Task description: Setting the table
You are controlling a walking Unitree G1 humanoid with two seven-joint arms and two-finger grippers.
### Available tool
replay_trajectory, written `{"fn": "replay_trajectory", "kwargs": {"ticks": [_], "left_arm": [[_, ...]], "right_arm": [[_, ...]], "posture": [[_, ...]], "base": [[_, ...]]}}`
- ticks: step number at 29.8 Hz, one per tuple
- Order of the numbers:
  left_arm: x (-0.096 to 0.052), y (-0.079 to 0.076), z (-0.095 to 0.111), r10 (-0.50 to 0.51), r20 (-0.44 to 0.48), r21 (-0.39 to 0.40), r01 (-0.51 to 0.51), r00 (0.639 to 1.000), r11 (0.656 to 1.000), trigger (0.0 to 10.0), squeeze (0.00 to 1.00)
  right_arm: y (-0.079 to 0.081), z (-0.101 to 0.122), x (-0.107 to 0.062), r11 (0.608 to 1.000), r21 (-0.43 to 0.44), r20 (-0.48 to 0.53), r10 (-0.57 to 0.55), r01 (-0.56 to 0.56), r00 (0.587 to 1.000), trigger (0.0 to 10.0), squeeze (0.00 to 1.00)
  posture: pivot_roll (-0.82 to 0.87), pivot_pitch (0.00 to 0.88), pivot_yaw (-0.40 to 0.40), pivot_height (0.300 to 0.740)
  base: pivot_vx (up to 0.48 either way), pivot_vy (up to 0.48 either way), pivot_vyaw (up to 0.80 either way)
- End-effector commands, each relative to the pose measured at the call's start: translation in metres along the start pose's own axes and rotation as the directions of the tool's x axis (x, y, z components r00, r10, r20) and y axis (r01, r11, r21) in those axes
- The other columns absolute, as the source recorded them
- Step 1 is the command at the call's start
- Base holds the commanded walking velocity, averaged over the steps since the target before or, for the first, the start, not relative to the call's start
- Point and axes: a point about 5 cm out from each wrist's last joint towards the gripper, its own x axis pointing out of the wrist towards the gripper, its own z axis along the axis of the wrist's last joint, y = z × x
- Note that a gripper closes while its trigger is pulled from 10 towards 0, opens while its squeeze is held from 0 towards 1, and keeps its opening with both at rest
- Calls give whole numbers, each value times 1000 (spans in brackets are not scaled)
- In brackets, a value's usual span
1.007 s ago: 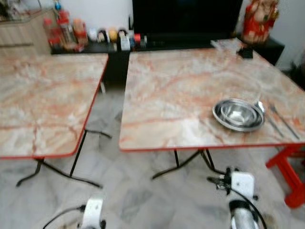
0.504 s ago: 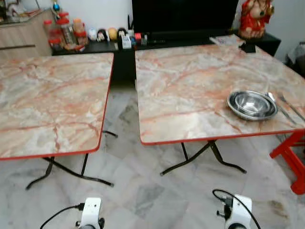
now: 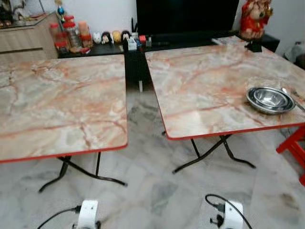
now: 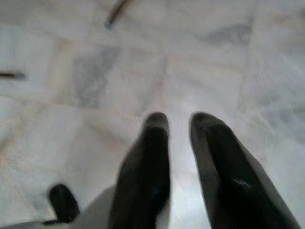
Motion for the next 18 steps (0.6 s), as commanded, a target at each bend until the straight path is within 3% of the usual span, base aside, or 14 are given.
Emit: {"fn": "replay_trajectory", "kwargs": {"ticks": [1,18], "left_arm": [[-3,13,-9,33,-31,2,-33,999,999,10000,0],[-3,17,-6,43,-24,3,-43,999,999,10000,0]], "right_arm": [[12,6,1,999,13,19,35,-35,999,10000,0],[15,4,1,1000,3,13,30,-30,999,10000,0]], "posture": [[-84,0,31,740],[-58,0,28,740]], "base": [[0,480,0],[0,480,0]]}}
